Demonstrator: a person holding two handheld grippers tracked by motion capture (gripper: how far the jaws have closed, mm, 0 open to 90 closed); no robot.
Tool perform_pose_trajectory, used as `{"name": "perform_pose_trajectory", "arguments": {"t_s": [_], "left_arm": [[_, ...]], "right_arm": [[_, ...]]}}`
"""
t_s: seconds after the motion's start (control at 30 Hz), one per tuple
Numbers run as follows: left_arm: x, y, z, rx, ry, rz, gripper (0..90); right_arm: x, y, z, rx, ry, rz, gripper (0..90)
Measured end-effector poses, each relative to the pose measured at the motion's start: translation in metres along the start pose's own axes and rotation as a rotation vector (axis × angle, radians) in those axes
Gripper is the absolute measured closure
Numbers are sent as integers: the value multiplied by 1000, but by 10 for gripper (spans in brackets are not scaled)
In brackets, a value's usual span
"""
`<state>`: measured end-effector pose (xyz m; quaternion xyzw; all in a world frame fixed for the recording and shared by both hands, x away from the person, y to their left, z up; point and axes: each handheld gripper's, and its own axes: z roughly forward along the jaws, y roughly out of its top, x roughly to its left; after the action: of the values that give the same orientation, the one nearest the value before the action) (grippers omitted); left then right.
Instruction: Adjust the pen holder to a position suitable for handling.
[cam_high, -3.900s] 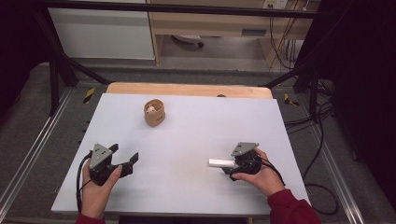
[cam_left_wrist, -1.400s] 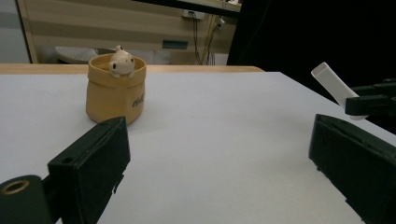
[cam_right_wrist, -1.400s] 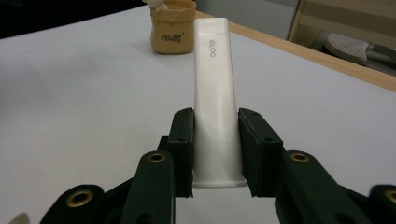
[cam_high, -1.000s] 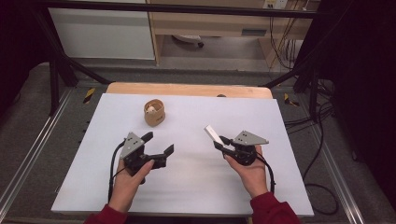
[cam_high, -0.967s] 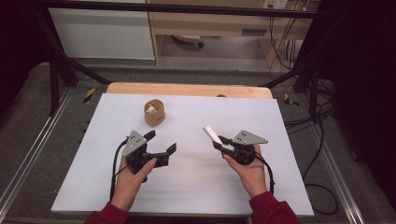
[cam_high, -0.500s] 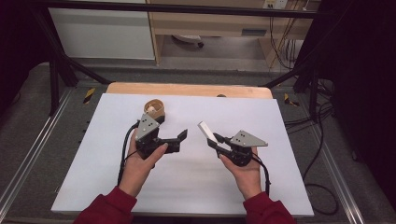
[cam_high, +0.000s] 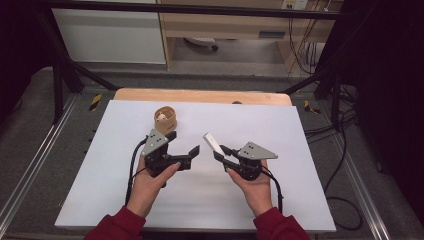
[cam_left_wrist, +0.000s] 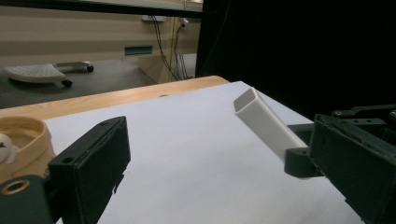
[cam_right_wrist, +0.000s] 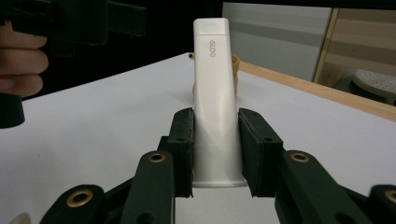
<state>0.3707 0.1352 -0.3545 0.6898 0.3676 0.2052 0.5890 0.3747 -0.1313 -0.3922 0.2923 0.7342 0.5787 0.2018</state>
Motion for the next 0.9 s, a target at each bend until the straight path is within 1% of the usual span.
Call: {"name": "perform_pose_trajectory", "arguments": {"t_s": [0.1,0.2,0.33,0.47,0.57,0.8,0.83,0.9], "left_arm": [[-3,-2,3,5,-23,-25,55],[-4,-4,6,7,-40,-40,57],[-1,-7,9,15,-49,-57,58],[1,-11,14,18,-75,-113,61],[0,-13,16,27,-89,-133,64],[-2,-15,17,34,-116,-145,133],[-2,-15,17,35,-122,-151,150],[0,-16,18,35,-144,-174,188]], "right_arm": [[1,0,1,-8,8,10,675],[4,-1,2,-6,14,-1,675],[9,-2,6,-1,21,-10,675],[14,-2,8,-3,26,-27,675],[18,-1,9,-10,27,-40,675],[27,-2,13,-9,27,-73,675],[27,-2,13,-13,25,-74,675],[29,-1,14,-14,24,-79,675]]}}
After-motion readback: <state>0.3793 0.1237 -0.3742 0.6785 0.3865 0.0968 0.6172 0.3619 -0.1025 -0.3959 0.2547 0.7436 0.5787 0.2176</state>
